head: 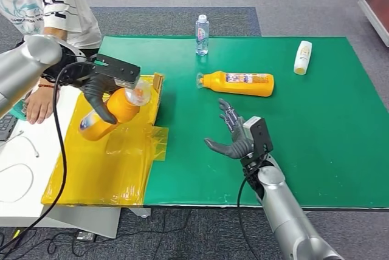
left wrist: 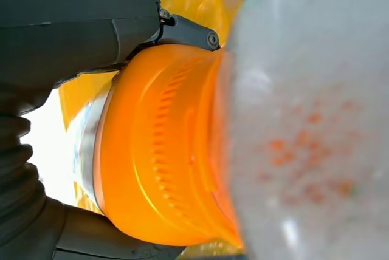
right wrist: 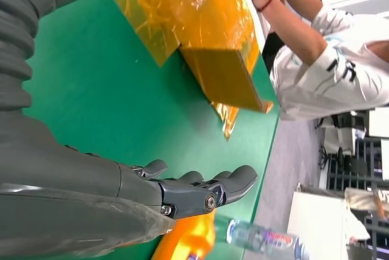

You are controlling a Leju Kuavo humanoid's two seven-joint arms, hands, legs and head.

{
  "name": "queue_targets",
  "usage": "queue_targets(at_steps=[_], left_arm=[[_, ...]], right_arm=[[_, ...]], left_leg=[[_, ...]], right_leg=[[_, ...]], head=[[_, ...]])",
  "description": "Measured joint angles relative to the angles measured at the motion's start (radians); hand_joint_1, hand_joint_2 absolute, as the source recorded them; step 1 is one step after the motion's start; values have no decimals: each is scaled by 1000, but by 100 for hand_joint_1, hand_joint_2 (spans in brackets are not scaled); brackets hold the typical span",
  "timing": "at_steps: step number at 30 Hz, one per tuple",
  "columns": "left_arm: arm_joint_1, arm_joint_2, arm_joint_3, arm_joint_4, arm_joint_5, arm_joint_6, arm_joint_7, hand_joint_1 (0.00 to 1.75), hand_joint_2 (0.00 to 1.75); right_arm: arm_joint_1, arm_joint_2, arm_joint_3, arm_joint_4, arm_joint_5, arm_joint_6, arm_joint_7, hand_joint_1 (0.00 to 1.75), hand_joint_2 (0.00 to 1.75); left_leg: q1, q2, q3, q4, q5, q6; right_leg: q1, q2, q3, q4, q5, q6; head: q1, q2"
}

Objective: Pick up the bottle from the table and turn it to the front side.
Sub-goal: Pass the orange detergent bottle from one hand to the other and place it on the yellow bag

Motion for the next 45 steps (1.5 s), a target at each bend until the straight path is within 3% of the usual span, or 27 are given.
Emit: queue_targets(at_steps=[9,19,25,29,33,39,45], left_arm=[[14,46,-76,0,93,6,42,175,175],[36,47,-106,-1,-26,31,44,175,175],[38,18,-111,-3,-243,123,-73,175,175],[40,-21,-111,-4,-434,229,-178,175,175],[45,-69,-112,-5,-542,323,-228,175,175],[51,-115,-112,-17,-561,367,-262,175,175],[50,-108,-114,-66,-394,279,-247,175,175]], right_arm=[[-22,8,41,22,-8,-5,4,0,175],[-26,9,61,26,-12,-21,13,0,175],[-22,9,62,26,-5,-42,21,0,175],[-8,8,61,22,7,-64,28,0,175],[10,8,60,12,21,-76,33,0,175],[33,8,58,-4,39,-81,38,0,175],[40,8,58,-5,45,-65,37,0,175]], left_leg=[[0,0,0,0,0,0],[0,0,0,0,0,0],[0,0,0,0,0,0],[0,0,0,0,0,0],[-1,-1,0,0,0,1],[-1,0,0,0,0,0],[-1,0,1,0,0,0]], right_leg=[[0,0,0,0,0,0],[0,0,0,0,0,0],[0,0,0,0,0,0],[0,-1,0,-1,0,0],[-1,-1,0,-1,0,0],[-1,0,0,-1,0,0],[-1,0,0,0,0,0]], head=[[0,0],[0,0],[0,0],[0,0],[0,0],[0,0],[0,0]])
